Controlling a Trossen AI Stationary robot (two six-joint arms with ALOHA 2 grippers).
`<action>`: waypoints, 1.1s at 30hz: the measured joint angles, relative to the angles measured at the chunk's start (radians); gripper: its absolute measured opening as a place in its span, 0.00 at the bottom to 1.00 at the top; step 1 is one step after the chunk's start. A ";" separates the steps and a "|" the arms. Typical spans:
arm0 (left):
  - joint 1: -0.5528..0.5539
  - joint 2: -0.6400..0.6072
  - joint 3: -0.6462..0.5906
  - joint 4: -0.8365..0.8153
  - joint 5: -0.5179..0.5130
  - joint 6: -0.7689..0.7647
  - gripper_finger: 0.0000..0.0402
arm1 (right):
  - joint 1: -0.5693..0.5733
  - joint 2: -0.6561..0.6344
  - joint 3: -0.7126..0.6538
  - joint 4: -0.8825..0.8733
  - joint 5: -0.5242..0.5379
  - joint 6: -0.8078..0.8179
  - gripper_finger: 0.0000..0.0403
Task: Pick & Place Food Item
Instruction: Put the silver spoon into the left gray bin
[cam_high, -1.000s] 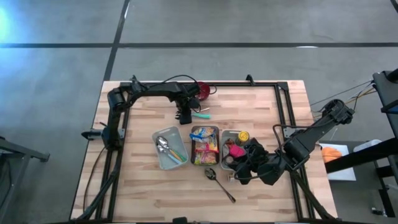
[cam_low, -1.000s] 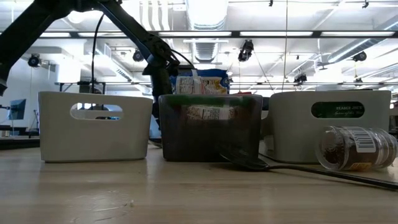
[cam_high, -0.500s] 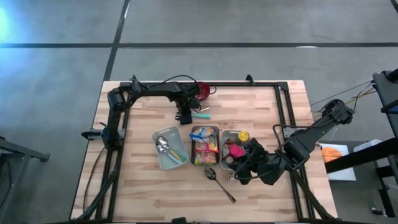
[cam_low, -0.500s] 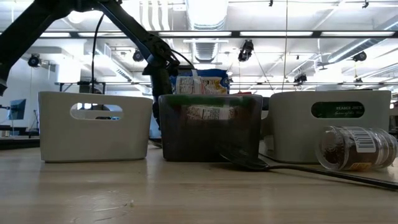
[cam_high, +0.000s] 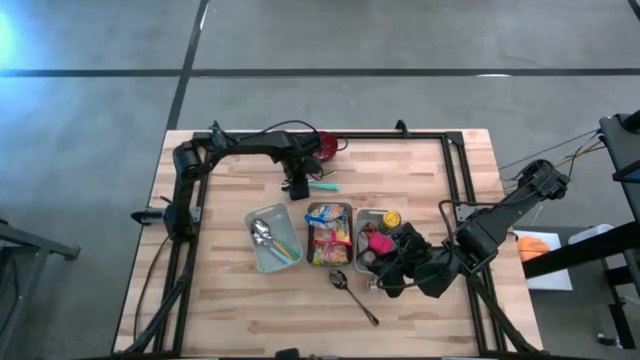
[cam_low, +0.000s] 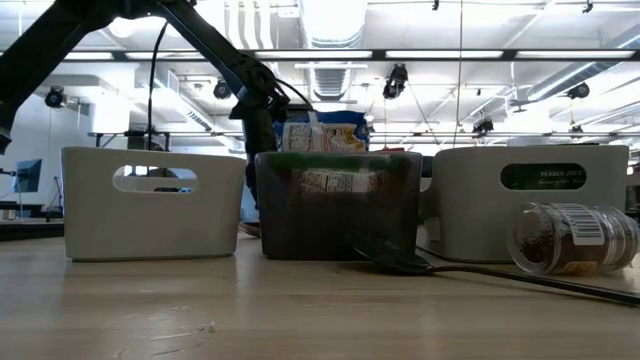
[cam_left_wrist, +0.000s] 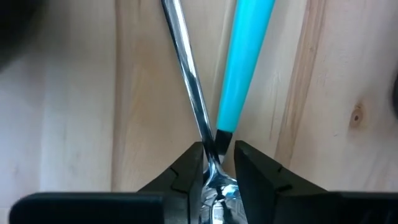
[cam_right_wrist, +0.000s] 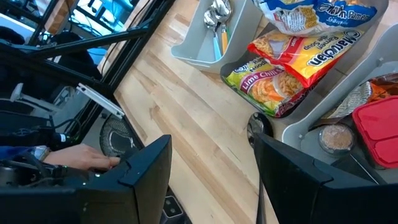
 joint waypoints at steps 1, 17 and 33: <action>0.000 0.000 0.007 -0.004 0.000 0.000 0.24 | 0.000 0.000 0.000 0.000 0.000 0.000 0.56; 0.000 0.004 0.052 0.075 -0.003 -0.143 0.24 | -0.001 0.000 0.000 0.000 -0.001 -0.004 0.56; -0.004 0.098 0.128 -0.018 -0.097 -0.282 0.24 | 0.000 -0.010 0.000 0.008 -0.001 0.001 0.56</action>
